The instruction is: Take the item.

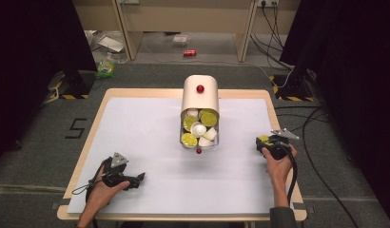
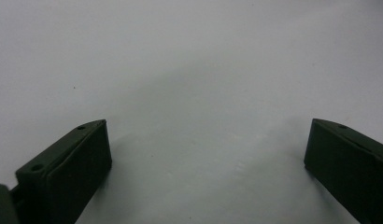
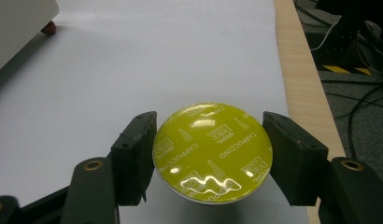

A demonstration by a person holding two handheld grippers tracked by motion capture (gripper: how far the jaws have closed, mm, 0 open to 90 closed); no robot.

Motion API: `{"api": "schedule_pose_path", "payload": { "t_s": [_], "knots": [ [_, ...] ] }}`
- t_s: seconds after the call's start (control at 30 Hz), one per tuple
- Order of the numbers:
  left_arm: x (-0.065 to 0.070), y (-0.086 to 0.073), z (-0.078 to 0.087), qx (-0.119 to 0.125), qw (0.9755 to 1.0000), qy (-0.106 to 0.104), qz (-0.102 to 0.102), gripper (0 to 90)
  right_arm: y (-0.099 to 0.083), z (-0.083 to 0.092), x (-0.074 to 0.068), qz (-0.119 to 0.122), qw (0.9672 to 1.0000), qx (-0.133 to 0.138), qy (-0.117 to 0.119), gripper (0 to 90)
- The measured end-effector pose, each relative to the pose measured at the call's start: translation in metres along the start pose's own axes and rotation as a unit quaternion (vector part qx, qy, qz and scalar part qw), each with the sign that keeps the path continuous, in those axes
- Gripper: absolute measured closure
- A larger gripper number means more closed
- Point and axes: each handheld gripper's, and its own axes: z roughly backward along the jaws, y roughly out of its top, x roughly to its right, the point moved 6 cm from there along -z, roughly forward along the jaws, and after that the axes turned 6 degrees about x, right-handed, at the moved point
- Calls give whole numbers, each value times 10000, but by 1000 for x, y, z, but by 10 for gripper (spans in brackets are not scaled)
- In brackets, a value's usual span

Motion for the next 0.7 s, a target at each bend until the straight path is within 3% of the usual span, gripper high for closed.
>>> {"api": "schedule_pose_path", "payload": {
  "t_s": [0.7],
  "knots": [
    [0, 0, 0, -1, 10000, -1, 1, 0, -5, -4, 0, 83, 9999, -145, -43, 379]
  ]
}}
